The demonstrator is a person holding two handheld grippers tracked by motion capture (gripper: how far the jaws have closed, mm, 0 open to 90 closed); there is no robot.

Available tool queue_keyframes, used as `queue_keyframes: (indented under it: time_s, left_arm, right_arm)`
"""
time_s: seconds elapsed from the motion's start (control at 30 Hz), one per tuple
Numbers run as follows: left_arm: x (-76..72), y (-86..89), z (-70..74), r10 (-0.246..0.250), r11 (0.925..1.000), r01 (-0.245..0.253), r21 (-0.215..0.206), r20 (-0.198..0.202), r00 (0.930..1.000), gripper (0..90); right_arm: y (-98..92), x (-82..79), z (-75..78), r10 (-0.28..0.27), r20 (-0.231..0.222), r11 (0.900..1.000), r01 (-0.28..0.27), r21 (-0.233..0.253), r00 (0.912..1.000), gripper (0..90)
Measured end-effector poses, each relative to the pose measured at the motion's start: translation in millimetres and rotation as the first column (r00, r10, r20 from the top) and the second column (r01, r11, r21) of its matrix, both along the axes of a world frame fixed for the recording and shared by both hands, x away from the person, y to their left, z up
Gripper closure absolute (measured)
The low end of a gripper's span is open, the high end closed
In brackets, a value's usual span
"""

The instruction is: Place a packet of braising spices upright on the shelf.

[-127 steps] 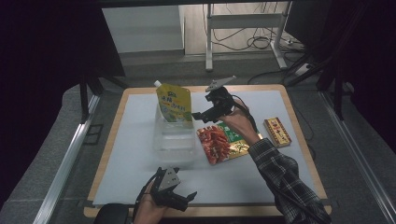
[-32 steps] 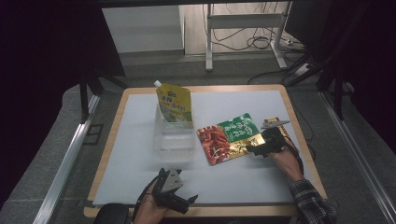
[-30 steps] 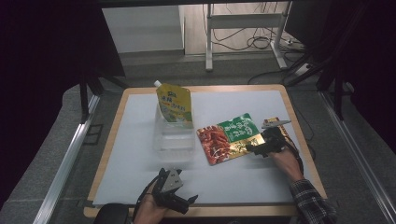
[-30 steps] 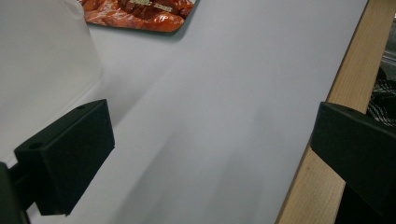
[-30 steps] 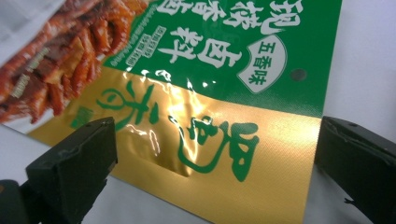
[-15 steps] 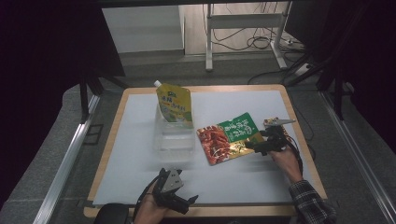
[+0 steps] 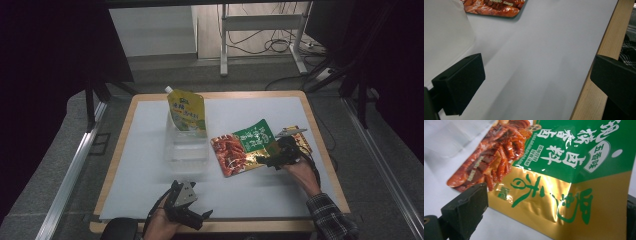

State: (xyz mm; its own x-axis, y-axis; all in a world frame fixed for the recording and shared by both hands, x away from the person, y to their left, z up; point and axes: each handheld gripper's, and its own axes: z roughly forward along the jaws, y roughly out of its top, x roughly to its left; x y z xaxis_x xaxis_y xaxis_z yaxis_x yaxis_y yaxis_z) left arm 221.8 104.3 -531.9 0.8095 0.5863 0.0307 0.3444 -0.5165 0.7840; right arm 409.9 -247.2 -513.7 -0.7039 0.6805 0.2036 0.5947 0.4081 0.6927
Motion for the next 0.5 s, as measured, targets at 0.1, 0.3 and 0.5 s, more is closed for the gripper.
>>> queue_keyframes:
  time_s: [0.1,0.3,0.5]
  left_arm:
    - [-0.2,-0.8,-0.1,-0.005,1.0,0.005,0.007,0.002,1.0,0.0]
    - [0.1,-0.3,0.0,0.0,1.0,0.0,0.006,0.006,1.0,0.0]
    - [0.0,-0.9,-0.2,-0.003,0.9999,0.003,0.012,0.007,1.0,0.0]
  right_arm:
    - [1.3,4.8,-1.7,-0.009,-0.023,1.0,0.009,0.002,0.9997,1.0]
    - [3.4,17.0,-2.8,-0.077,-0.073,0.996,0.075,-0.039,0.9944,10.5]
    - [2.3,20.3,2.5,-0.102,-0.048,0.994,0.099,-0.051,0.9937,43.4]
